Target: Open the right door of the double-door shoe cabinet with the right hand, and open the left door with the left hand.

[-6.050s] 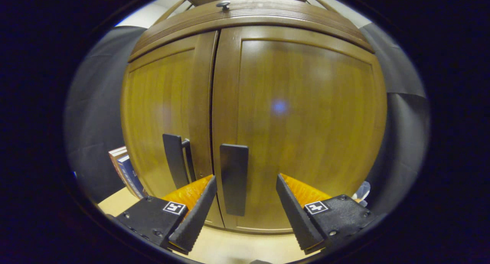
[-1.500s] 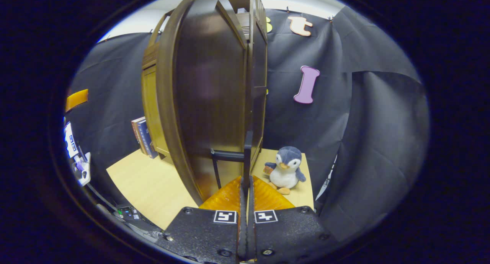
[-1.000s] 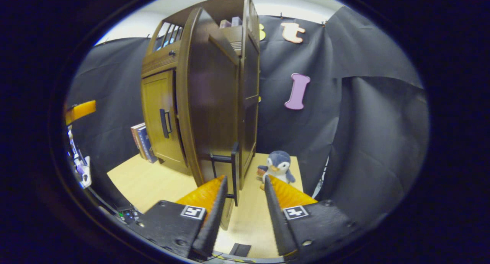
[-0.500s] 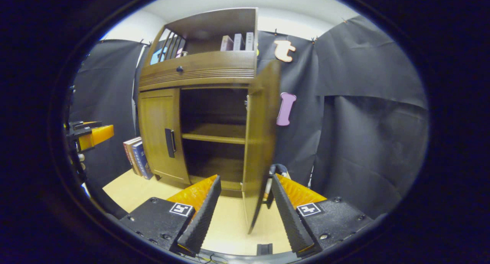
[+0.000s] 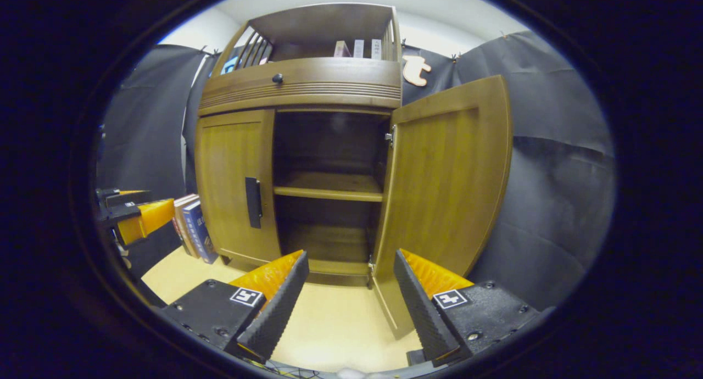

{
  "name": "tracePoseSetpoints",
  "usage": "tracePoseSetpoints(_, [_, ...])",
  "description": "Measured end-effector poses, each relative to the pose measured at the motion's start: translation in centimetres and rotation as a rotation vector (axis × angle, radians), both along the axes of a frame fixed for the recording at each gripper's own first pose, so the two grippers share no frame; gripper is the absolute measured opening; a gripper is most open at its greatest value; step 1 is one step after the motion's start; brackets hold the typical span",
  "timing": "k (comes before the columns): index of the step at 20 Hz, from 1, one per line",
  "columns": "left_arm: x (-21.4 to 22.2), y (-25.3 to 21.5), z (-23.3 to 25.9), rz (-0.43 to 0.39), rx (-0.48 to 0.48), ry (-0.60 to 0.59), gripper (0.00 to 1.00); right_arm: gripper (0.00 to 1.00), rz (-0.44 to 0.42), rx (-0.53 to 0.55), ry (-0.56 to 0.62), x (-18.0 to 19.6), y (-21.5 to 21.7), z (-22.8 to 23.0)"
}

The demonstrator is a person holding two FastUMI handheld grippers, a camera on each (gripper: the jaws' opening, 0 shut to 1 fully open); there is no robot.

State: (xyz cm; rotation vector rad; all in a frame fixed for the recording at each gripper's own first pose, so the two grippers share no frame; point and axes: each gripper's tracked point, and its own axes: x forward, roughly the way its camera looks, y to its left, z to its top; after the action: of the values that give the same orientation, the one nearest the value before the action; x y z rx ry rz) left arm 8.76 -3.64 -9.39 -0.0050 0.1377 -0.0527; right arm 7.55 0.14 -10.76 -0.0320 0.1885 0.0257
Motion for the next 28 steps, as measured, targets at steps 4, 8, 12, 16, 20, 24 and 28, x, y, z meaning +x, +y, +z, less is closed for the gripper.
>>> tracePoseSetpoints(4, [5.1, -0.5, -0.5, -0.032, -0.007, -0.048, 0.96, 0.99, -0.029, 0.02, 0.023, 1.2, 0.1, 0.9])
tracePoseSetpoints(8, [11.1, -2.7, -1.8, -0.072, -0.038, -0.065, 0.96, 0.99, -0.035, 0.004, 0.016, 2.1, 1.0, 2.4])
tracePoseSetpoints(12, [16.4, -4.6, -4.3, -0.08, -0.06, -0.038, 0.96, 1.0, -0.026, -0.007, 0.021, 2.0, 1.8, 3.3])
tracePoseSetpoints(16, [19.3, -6.0, -5.6, -0.091, -0.041, -0.021, 0.96, 1.0, -0.039, -0.032, 0.046, 1.6, 1.3, 2.8])
tracePoseSetpoints(20, [20.8, -6.8, -6.5, -0.1, -0.055, -0.007, 0.67, 1.0, -0.043, -0.035, 0.069, 1.2, 0.9, 2.0])
tracePoseSetpoints(24, [21.3, -7.9, -6.8, -0.132, -0.085, -0.007, 0.51, 1.0, -0.033, -0.038, 0.081, 0.2, 0.9, 1.4])
tracePoseSetpoints(28, [21.2, -7.7, -7.0, -0.108, -0.046, 0.0, 0.4, 0.99, -0.029, -0.028, 0.074, -0.2, 0.4, 1.5])
